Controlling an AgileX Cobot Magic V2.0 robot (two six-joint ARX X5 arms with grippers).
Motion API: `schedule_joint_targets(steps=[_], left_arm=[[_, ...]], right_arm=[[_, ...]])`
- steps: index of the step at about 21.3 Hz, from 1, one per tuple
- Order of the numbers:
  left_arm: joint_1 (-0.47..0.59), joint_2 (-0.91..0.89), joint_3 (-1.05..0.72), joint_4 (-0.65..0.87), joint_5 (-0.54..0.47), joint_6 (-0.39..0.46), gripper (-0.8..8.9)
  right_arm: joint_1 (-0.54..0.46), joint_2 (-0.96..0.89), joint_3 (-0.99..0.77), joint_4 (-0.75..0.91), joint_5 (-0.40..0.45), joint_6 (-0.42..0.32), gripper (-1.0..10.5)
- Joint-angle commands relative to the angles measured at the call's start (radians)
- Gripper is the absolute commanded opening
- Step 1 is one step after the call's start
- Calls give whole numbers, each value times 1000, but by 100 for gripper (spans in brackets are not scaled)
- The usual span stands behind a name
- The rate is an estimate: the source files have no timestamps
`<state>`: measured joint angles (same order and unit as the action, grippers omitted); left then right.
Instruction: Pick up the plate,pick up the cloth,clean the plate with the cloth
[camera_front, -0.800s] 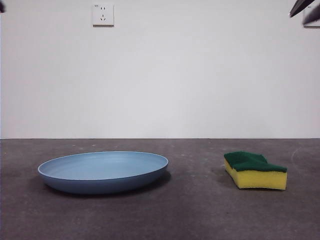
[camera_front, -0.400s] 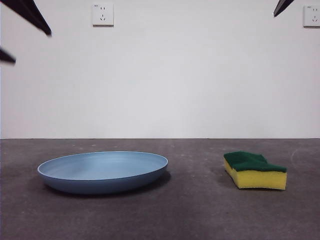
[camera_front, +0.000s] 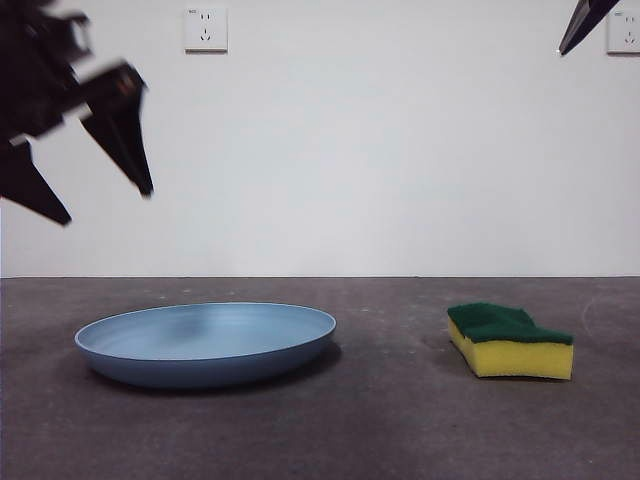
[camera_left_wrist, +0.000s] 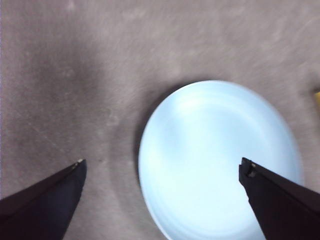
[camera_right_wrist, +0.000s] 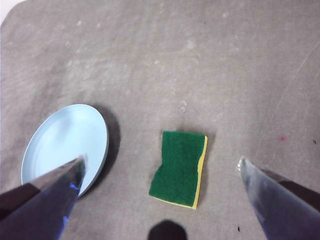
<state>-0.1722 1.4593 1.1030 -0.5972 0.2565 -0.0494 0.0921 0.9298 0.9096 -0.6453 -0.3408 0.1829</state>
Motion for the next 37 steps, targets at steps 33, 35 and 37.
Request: schedule_joint_targets(steps=[33,35,37], left_arm=[[-91,209,31,-19,-81,80,-9],[-97,119,31,-19,-69,79,-9],[-97,18,32,-28,-70,79,-9]], right_arm=[[8,8,0,-18,-49,-27,564],[37,32,2,-18,-47,-26,564],[77,74,19,-31,-43,-21,563]])
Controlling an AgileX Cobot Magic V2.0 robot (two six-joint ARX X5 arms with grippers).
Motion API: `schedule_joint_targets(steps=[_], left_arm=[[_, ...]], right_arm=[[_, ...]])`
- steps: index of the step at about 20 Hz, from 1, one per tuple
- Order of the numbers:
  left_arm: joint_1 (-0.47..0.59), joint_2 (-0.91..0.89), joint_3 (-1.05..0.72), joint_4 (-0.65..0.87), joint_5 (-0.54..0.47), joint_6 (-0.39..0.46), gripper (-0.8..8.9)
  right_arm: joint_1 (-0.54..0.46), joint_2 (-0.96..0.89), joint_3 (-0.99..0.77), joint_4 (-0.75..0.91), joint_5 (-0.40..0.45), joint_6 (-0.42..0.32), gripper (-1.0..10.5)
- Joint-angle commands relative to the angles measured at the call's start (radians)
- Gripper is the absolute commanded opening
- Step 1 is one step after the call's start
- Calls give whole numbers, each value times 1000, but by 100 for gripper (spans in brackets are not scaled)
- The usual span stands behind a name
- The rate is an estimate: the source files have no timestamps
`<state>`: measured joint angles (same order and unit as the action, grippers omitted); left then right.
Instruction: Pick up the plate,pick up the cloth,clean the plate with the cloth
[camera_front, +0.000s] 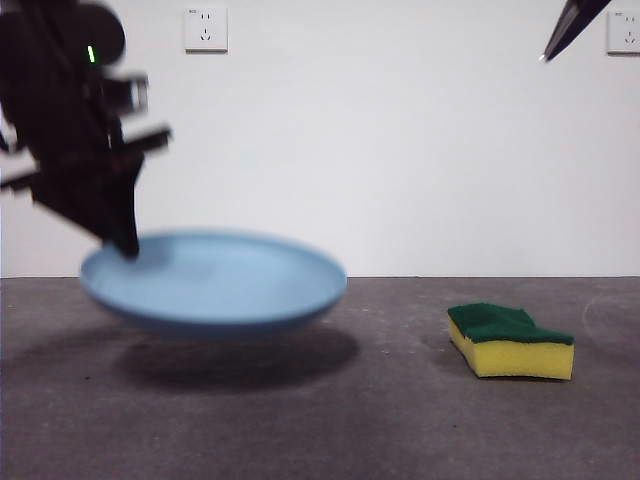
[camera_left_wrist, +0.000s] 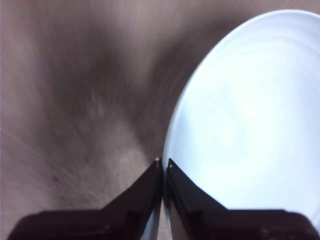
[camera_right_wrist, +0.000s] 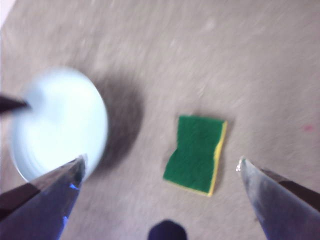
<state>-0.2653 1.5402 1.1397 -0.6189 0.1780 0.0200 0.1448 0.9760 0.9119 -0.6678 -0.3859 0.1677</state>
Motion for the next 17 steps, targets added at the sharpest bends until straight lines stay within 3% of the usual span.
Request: schedule_joint_targets(steps=[1,3,7,13,17], left_arm=[[-3,-113,-1,-18,8,10,-9],[-3,-198,29,-70,0,10,-9],[-3,-296,145,-203,-135,21,-9],[-3,-317,226,-295,-204,60,-9],[-3,-317,226,-313,-204,63,-9]], right_arm=[[48,58,38,-31,16,-3,563],[112,139,102,-95,101,-1,563],[237,321,223,-178,299,17,563],[298,579,241,-107,393,69,562],[296,723,241,-53,393,75,561]])
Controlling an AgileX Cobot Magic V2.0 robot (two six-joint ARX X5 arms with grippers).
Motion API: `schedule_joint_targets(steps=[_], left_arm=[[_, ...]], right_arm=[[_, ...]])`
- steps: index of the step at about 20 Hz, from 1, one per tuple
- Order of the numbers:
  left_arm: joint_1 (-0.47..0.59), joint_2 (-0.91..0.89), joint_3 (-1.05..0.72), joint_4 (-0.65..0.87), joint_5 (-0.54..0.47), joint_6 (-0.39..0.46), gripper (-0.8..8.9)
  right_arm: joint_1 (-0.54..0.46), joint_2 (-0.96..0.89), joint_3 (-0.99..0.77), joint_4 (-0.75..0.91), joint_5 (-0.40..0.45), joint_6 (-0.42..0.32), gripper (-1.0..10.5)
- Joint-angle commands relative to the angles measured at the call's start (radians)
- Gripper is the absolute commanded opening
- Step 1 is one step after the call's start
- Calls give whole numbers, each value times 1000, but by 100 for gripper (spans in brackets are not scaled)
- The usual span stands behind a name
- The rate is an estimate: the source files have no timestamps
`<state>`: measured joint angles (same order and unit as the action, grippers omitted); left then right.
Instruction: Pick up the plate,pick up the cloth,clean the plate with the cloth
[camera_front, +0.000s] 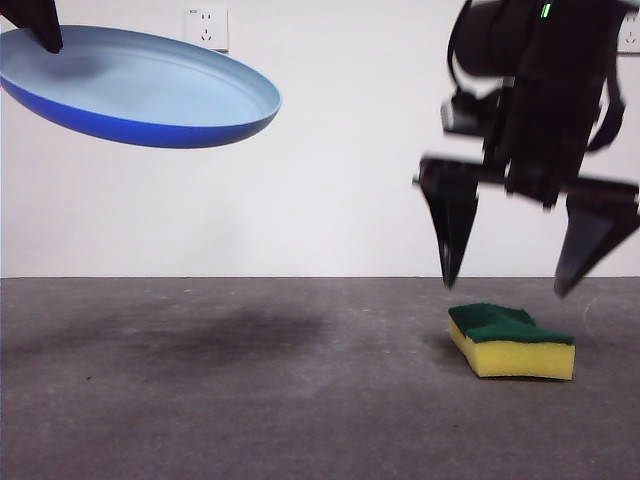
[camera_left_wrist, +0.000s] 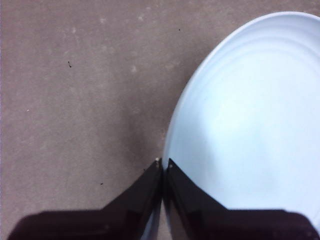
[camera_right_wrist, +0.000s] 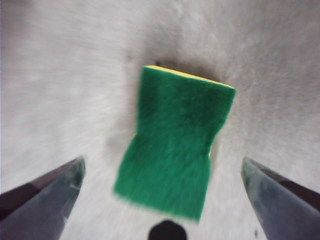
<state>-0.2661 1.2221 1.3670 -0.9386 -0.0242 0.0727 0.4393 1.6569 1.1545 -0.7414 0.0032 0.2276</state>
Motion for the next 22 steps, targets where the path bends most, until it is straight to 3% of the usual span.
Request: schedule_joint_targets(steps=[1,9,12,15,20,22], left_arm=[[-3,1,-2,2,-2,10,-9],[-3,47,-2,-9,-1,11,-9],[-3,105,-2,0,-1,19,-9],[-3,147,-2,13,-1,19,-9],[-3,282,-2,49,6,26,-9],[-5,346,-2,69,65,24,-9]], right_arm=[[2,66,-1,35,3,19,558],[-2,132,-1,56,4,18,396],[-3,132,-1,56,5,17,118],[-3,126,-1,76,7,6,-12],[-3,-39,-1,57,-16,-8,-12],[-3,-144,-1,48,-114,-20,-12]])
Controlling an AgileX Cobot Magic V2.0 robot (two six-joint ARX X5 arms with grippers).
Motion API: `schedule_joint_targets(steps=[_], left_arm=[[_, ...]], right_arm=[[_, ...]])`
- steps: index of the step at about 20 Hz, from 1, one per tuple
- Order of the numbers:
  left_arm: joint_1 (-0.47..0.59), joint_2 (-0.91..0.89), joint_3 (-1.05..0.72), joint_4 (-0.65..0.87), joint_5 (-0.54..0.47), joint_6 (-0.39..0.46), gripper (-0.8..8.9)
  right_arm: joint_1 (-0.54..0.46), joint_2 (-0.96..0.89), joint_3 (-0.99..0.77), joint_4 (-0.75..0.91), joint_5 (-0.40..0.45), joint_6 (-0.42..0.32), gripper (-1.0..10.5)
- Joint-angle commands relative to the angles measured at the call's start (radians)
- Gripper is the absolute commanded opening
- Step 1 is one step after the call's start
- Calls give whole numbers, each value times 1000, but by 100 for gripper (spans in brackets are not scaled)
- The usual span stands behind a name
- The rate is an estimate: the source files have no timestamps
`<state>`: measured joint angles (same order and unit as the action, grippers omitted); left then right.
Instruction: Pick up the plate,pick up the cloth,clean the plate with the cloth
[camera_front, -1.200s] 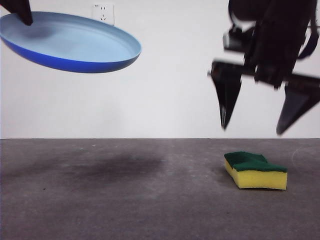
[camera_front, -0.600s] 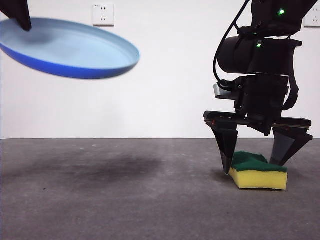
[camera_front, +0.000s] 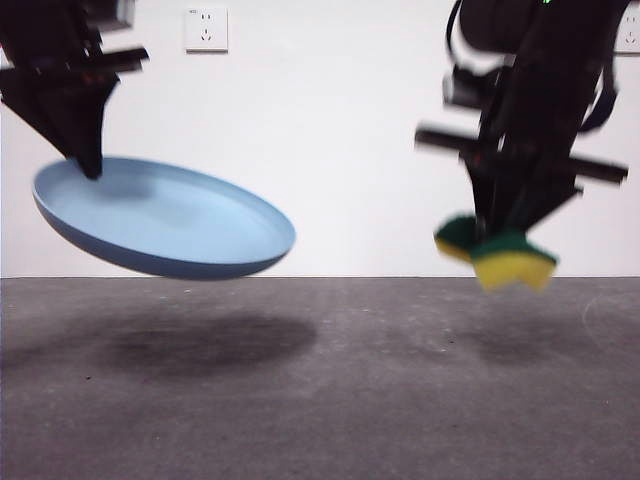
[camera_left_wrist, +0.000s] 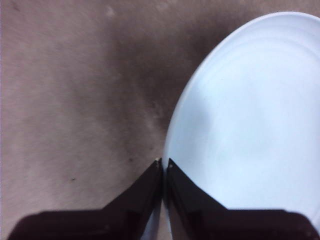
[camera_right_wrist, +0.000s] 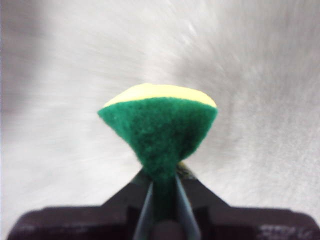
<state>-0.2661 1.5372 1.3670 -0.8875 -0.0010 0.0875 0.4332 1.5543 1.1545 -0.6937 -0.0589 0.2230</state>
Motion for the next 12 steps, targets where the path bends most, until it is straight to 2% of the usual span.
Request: schedule_joint_targets(steps=[1,3,7,10,12], left_arm=[[-13,52,-2,29,72,6,-9],[-40,77,-2,69,137,-19,-9],[-142,79,-2,148,156,-66,-9],[-217,79,-2,167,80,-67,-9],[-240,79,-2,173,81,-81,-9]], right_arm=[[3,-80,-1,6,-97,-17,-12],[16,-144,-1,18,-181,-20,-12],[109,-164,-1,18,-173,-14,-12],[188,-163,-1,60,-169,-11,-12],[204,-163,-1,68,-163,-11,-12]])
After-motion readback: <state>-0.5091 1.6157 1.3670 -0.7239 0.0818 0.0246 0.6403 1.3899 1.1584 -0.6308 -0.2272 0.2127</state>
